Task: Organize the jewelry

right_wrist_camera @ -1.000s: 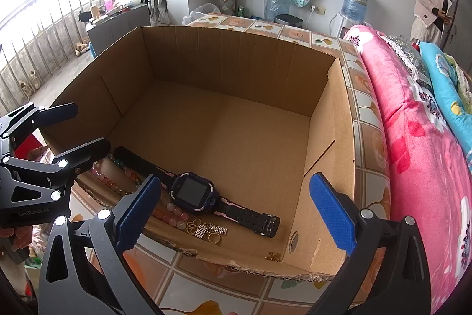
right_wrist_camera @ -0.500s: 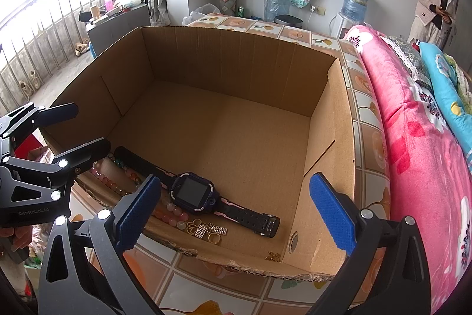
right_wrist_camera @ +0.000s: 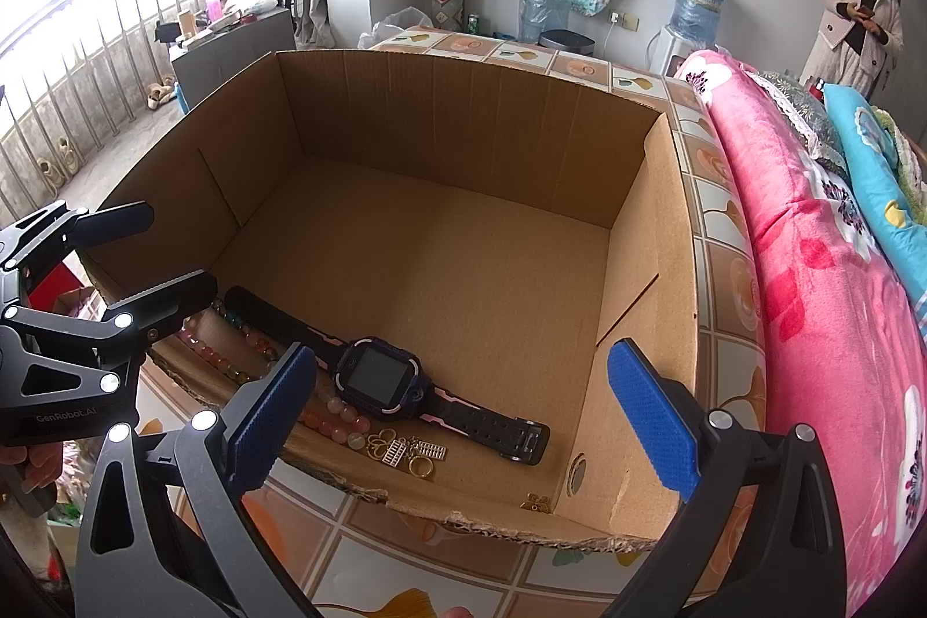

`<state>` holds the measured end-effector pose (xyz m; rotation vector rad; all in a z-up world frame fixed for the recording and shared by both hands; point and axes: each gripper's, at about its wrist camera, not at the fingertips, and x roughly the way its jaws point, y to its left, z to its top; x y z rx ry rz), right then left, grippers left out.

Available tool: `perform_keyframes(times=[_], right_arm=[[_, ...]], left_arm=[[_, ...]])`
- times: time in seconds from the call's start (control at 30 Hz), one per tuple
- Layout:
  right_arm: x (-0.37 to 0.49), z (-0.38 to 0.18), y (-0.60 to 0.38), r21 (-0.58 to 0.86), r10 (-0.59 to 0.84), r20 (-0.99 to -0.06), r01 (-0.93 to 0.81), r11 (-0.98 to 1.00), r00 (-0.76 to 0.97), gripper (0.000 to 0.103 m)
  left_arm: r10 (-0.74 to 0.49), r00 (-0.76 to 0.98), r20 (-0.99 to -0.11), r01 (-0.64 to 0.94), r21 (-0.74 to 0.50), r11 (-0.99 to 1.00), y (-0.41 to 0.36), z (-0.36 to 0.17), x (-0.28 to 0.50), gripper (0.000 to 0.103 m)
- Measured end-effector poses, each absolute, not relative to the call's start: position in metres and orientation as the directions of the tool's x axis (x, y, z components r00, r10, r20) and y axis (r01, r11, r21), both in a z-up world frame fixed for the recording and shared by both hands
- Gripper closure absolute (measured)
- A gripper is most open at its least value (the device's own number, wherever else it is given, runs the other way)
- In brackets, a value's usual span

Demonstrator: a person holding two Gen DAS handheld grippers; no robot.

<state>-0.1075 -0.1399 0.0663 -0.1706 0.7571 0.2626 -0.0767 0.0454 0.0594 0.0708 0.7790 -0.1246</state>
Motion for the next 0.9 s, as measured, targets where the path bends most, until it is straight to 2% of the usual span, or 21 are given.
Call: perform_keyframes(times=[0.9], right_arm=[[-0.1092,0.0669,-0.1403,-0.059,0.177,-0.686,-0.296,0.953,0.706,0.005]], left_arm=[[-0.087,0.704,-0.705,0.14,0.018,0.99,0.0446,0.0565,-0.0779,0.023]])
